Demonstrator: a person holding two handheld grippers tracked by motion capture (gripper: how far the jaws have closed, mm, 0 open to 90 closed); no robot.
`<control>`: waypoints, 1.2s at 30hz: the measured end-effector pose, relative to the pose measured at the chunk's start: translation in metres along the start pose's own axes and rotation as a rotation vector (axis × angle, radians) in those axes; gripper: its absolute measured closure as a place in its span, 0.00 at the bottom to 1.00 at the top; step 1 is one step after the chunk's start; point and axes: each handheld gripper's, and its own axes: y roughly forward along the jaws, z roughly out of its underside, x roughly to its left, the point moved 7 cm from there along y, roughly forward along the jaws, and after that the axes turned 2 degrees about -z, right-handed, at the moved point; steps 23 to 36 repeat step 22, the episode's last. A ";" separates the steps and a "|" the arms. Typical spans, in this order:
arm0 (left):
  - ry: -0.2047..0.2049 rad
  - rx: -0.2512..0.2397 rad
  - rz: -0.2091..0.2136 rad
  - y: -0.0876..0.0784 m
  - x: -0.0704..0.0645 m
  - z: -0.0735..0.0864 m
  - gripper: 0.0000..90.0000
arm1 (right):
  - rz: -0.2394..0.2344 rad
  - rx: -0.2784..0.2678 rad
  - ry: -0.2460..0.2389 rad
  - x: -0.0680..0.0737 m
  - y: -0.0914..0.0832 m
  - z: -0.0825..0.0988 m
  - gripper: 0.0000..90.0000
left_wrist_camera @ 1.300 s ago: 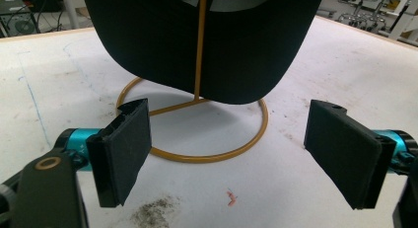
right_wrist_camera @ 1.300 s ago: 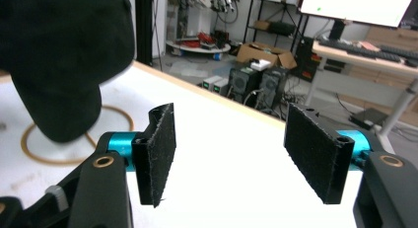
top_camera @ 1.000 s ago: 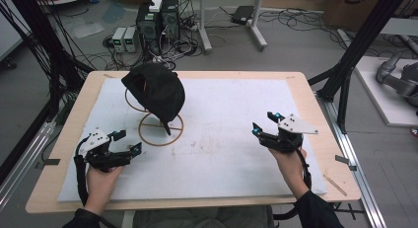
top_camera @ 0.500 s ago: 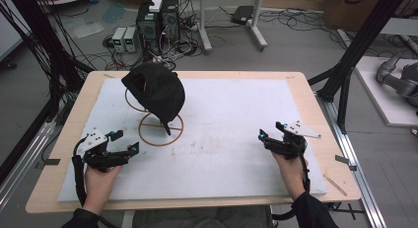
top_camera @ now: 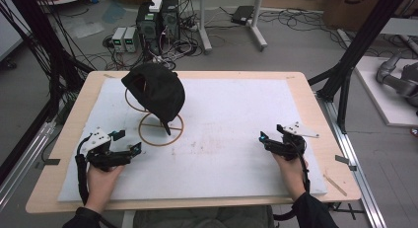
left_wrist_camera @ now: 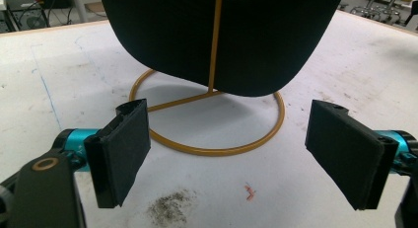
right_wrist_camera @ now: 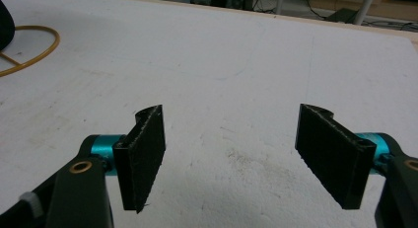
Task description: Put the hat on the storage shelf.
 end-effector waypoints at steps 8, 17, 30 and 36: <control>0.007 0.006 -0.001 0.001 -0.001 0.001 0.19 | 0.000 0.009 -0.018 0.003 0.001 0.001 0.30; 0.008 0.010 0.003 0.002 -0.001 0.002 0.19 | -0.001 0.011 -0.026 0.003 0.002 0.002 0.30; 0.013 0.012 0.003 0.002 -0.002 0.002 0.19 | 0.003 0.010 -0.037 0.003 0.002 0.002 0.30; 0.013 0.012 0.003 0.002 -0.002 0.002 0.19 | 0.003 0.010 -0.037 0.003 0.002 0.002 0.30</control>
